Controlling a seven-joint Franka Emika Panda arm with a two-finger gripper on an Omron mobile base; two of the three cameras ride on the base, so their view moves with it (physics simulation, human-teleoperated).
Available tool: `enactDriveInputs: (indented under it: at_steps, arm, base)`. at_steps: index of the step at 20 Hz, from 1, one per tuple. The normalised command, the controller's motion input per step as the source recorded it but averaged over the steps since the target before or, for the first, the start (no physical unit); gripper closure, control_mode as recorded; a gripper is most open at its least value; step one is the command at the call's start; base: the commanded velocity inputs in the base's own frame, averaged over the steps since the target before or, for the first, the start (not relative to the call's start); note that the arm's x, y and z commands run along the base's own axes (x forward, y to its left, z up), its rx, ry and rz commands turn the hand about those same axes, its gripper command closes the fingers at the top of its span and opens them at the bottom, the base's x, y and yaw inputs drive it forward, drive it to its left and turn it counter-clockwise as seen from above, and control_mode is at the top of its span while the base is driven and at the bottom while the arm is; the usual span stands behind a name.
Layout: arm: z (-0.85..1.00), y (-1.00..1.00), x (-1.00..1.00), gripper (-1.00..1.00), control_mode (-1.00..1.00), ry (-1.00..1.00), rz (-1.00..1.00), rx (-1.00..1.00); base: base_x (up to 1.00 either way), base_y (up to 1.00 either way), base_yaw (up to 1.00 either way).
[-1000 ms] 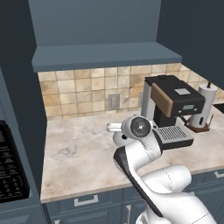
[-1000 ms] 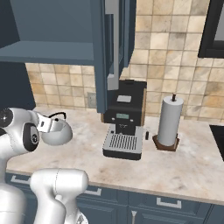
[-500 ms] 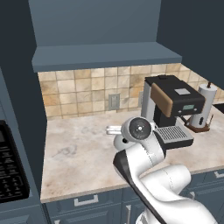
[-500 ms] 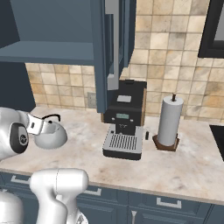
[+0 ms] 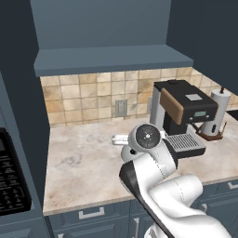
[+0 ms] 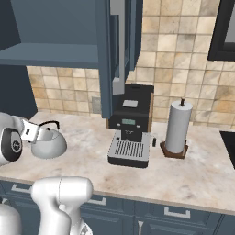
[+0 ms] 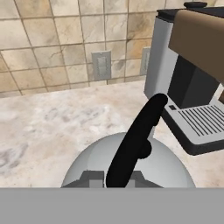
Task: Open the cabinet, pick the kettle from the cabinet, and place it in the sink.
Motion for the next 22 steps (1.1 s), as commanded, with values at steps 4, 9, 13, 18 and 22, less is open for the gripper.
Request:
enactDriveInputs:
  at_steps: [4, 9, 13, 18, 22]
  arm:
    - [-0.01, 0.00, 0.00, 1.00, -1.00, 0.00, 0.00, 0.00]
    - [0.00, 0.00, 0.00, 1.00, -1.00, 0.00, 0.00, 0.00]
    - [0.00, 0.00, 0.00, 1.00, -1.00, 0.00, 0.00, 0.00]
    - [0.00, 0.00, 0.00, 1.00, -1.00, 0.00, 0.00, 0.00]
    - [0.00, 0.00, 0.00, 1.00, -1.00, 0.00, 0.00, 0.00]
  base:
    - [0.00, 0.00, 0.00]
    - [0.00, 0.00, 0.00]
    - [0.00, 0.00, 0.00]
    - [0.00, 0.00, 0.00]
    - [0.00, 0.00, 0.00]
